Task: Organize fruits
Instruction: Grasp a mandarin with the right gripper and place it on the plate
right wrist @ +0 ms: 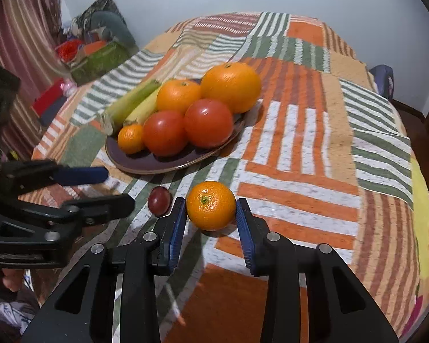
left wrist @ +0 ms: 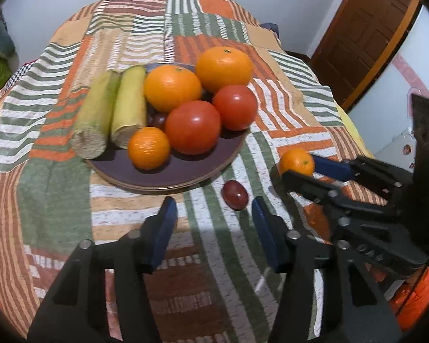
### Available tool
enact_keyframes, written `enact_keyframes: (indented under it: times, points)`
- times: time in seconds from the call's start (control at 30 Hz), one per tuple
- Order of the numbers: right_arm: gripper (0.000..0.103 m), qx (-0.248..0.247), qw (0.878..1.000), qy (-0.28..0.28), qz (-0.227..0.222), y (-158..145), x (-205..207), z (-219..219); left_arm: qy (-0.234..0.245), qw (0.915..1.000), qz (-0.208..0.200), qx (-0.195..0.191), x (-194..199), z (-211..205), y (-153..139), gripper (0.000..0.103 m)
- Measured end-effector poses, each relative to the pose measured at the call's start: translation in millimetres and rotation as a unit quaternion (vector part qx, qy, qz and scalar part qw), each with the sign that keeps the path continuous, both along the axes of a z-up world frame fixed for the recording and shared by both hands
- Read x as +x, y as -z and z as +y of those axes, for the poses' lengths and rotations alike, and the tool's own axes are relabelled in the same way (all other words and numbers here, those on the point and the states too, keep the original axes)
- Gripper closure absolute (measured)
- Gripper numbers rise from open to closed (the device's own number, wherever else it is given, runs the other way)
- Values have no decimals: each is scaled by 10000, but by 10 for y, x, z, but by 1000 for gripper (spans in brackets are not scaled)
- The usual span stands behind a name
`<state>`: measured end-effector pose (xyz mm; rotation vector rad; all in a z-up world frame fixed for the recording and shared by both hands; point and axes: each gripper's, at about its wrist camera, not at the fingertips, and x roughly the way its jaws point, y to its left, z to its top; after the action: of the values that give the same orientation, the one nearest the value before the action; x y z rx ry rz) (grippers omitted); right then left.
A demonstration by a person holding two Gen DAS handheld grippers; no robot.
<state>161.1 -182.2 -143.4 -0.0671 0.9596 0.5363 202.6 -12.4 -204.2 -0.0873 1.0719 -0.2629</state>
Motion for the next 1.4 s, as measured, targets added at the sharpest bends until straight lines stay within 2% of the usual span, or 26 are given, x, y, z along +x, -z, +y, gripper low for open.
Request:
enact_keyframes:
  times: [0.17, 0.37, 0.47, 0.63, 0.77, 0.9, 1.13, 1.4]
  points:
    - [71, 139, 9997, 154, -101, -110, -57, -171, 156, 9998, 132, 62, 86, -132, 100, 68]
    - [71, 219, 9994, 229, -129, -158, -125, -255, 249, 9994, 130, 194, 183, -250, 172, 71]
    - [70, 241, 9994, 219, -133, -163, -126, -260, 309, 9991, 104, 261, 212, -280, 189, 79]
    - [70, 253, 9994, 143, -171, -179, -97, -200, 327, 9991, 56, 256, 215, -256, 162, 80]
    - [70, 283, 9993, 66, -230, -214, -65, -127, 263, 9996, -44, 65, 204, -145, 26, 80]
    - [70, 360, 9988, -27, -318, -266, 24, -7, 113, 9995, -306, -39, 188, 28, -186, 80]
    - [71, 440, 9970, -244, -585, -387, 217, 244, -199, 9975, -684, -19, 245, 329, -425, 80]
    - [71, 375, 9957, -416, -733, -373, 474, 534, -355, 9956, -867, 40, 453, 491, -478, 80]
